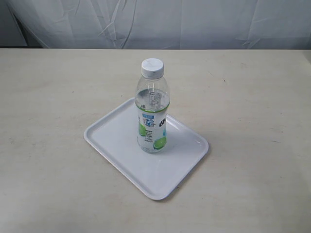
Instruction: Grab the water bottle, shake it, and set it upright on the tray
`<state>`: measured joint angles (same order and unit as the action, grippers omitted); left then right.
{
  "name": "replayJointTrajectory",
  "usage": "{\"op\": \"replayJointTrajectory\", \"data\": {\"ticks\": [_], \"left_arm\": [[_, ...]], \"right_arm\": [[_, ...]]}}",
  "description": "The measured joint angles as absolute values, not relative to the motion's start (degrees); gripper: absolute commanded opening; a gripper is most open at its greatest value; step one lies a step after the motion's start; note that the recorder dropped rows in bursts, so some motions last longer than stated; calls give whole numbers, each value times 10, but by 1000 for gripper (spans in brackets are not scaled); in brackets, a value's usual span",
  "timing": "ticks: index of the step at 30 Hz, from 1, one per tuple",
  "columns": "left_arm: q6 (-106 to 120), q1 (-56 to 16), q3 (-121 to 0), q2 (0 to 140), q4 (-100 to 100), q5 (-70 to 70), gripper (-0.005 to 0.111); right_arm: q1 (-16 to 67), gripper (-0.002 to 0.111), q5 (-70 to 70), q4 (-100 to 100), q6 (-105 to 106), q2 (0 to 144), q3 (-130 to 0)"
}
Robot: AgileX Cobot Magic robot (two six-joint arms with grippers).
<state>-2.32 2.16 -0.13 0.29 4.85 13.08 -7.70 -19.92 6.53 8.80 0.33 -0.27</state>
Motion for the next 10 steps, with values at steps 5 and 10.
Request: {"op": "replayJointTrajectory", "data": {"ticks": [5,10], "left_arm": [[-23,22,-1,3,48,131,0],[-23,22,-1,3,48,131,0]], "right_arm": [[-77,-1,-199,67,88,3,-3],[-77,-1,-199,67,88,3,-3]]}}
